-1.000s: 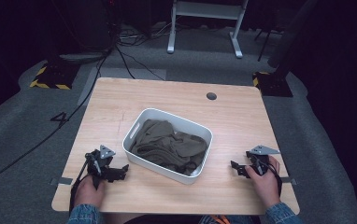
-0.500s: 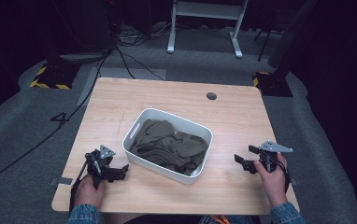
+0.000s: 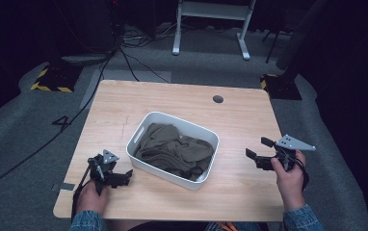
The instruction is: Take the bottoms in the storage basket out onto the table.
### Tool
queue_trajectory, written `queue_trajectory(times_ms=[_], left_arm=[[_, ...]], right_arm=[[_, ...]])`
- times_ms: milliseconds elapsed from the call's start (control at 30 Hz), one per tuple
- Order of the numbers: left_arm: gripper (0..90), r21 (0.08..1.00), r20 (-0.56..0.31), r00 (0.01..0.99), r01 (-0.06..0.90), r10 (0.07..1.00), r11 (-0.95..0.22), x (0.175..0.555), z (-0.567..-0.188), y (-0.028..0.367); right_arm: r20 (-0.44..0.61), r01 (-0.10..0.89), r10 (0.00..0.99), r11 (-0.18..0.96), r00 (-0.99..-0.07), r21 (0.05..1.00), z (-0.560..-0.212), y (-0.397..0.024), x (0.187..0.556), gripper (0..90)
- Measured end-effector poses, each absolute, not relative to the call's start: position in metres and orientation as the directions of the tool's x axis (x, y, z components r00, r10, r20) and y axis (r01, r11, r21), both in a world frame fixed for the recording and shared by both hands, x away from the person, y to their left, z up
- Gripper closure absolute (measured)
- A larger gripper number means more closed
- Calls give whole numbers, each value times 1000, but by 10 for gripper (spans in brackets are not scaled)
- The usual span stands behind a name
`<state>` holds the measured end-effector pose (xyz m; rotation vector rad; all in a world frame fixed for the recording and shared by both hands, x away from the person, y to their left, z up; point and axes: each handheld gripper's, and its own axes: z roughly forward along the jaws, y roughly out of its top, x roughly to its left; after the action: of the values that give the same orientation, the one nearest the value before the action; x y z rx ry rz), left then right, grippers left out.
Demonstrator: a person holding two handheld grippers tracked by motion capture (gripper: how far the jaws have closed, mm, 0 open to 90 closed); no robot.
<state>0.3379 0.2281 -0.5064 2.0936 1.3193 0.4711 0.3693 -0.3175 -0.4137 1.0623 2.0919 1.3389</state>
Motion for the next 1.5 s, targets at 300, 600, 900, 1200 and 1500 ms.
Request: queue_trajectory(times_ms=[300,600,900,1200,1500], left_arm=[[0,662,-24,439,680,898,-315,338,-506,228],[0,662,-24,440,680,898,-315,338,-506,228],[0,662,-24,439,680,898,-315,338,-506,228],[0,662,-24,439,680,898,-315,338,-506,228],[0,662,-24,440,680,898,-316,338,-506,228]], right_arm=[[13,337,766,267,-642,903,-395,-310,371,155],[6,333,744,292,-668,897,-381,-301,374,155],[11,335,708,320,-706,886,-369,-278,378,155],[44,385,681,358,-731,851,-359,-250,378,156],[21,365,641,410,-767,836,-353,-223,381,156]])
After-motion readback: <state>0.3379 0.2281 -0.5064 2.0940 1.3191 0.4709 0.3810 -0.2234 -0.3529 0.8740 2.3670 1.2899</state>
